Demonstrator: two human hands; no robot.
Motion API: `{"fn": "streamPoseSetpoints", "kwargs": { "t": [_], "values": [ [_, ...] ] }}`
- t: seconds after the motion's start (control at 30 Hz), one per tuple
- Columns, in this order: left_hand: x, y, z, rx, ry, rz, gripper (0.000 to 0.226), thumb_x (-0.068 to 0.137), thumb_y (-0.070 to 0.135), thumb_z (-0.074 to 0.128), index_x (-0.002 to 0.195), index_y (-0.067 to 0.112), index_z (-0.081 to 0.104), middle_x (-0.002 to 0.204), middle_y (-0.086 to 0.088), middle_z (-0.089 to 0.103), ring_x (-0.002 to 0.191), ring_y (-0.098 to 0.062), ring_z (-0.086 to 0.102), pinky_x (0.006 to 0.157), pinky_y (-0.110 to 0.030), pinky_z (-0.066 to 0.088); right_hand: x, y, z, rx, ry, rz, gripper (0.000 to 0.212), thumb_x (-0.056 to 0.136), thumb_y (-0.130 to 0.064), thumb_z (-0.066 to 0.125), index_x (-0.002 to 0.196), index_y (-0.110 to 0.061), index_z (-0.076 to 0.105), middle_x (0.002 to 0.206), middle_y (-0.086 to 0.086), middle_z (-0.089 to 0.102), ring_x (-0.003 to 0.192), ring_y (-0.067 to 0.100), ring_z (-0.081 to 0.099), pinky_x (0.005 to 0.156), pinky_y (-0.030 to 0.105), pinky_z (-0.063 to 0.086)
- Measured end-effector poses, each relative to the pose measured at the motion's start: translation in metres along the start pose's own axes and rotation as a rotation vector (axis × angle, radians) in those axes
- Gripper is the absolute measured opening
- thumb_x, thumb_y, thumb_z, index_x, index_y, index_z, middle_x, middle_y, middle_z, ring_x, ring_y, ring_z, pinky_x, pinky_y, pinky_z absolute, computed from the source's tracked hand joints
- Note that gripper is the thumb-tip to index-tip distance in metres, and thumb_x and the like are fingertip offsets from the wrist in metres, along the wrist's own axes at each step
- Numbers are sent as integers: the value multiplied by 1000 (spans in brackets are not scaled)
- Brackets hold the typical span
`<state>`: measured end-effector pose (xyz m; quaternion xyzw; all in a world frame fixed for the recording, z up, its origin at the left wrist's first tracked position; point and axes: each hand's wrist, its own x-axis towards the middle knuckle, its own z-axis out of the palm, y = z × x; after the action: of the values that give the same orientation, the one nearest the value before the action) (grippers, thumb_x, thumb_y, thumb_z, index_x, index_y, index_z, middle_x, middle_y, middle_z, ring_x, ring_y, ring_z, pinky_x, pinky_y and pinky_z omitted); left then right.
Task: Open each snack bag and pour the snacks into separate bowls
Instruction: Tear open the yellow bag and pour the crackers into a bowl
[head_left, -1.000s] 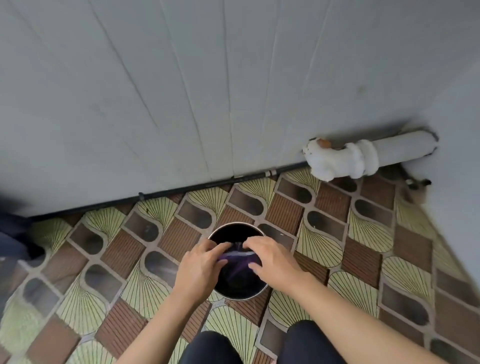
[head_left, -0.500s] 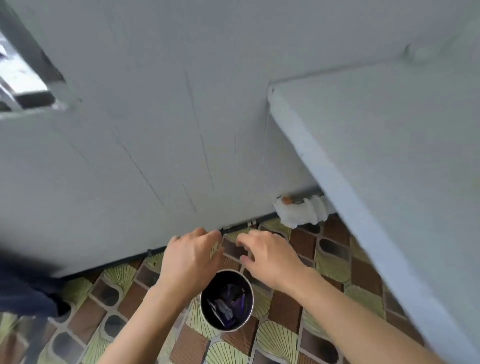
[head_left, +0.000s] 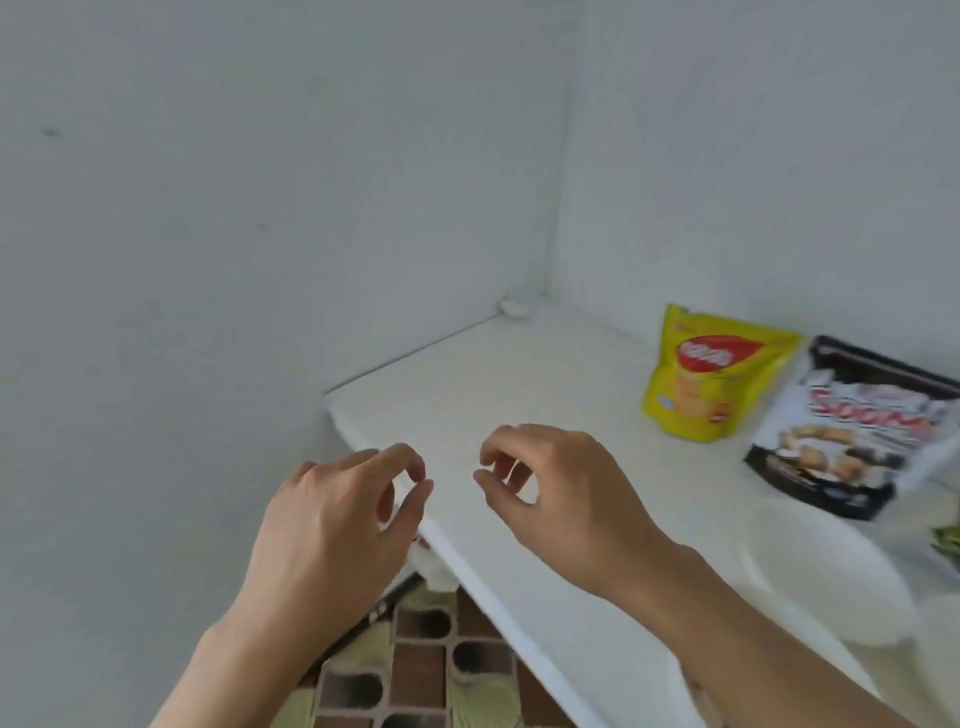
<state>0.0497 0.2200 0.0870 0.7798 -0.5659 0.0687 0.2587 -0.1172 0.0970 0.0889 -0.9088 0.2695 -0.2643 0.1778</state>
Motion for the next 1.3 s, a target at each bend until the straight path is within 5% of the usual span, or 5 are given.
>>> {"fn": "streamPoseSetpoints", "kwargs": {
  "t": [0.4, 0.7, 1.03, 1.17, 1.3],
  "values": [
    [126, 78, 98, -360, 41, 394, 27, 95, 38, 65, 72, 28, 58, 46, 10, 37, 46, -17, 42, 57, -22, 31, -8, 115, -70, -154, 579, 309, 21, 93, -20, 68, 74, -19, 59, 62, -9, 49, 56, 12, 45, 52, 30, 40],
    [230, 144, 172, -369, -72, 615, 6, 91, 38, 62, 93, 33, 60, 63, 11, 54, 61, -12, 57, 65, -36, 48, -2, 204, -103, -406, 552, 491, 8, 86, -14, 65, 92, -20, 65, 79, -9, 52, 67, 6, 49, 61, 26, 40],
    [321, 208, 263, -147, -120, 624, 37, 91, 43, 57, 126, 34, 62, 129, 0, 59, 127, -27, 49, 96, -49, 38, 71, 293, -137, -804, 294, 462, 27, 87, -20, 58, 112, -18, 67, 107, 0, 69, 106, 25, 60, 98, 44, 36],
    [328, 214, 285, -160, -154, 601, 43, 93, 39, 60, 135, 34, 54, 138, 0, 54, 134, -25, 43, 100, -48, 36, 80, 313, -136, -807, 61, 544, 38, 94, -24, 53, 131, -19, 58, 130, 2, 62, 133, 24, 47, 114, 52, 21],
    [323, 211, 296, -189, -201, 587, 38, 98, 39, 54, 136, 35, 53, 126, 4, 60, 124, -22, 50, 99, -46, 35, 79, 318, -128, -826, -14, 595, 35, 94, -22, 54, 129, -20, 56, 122, 1, 65, 129, 25, 49, 114, 57, 17]
  ]
}}
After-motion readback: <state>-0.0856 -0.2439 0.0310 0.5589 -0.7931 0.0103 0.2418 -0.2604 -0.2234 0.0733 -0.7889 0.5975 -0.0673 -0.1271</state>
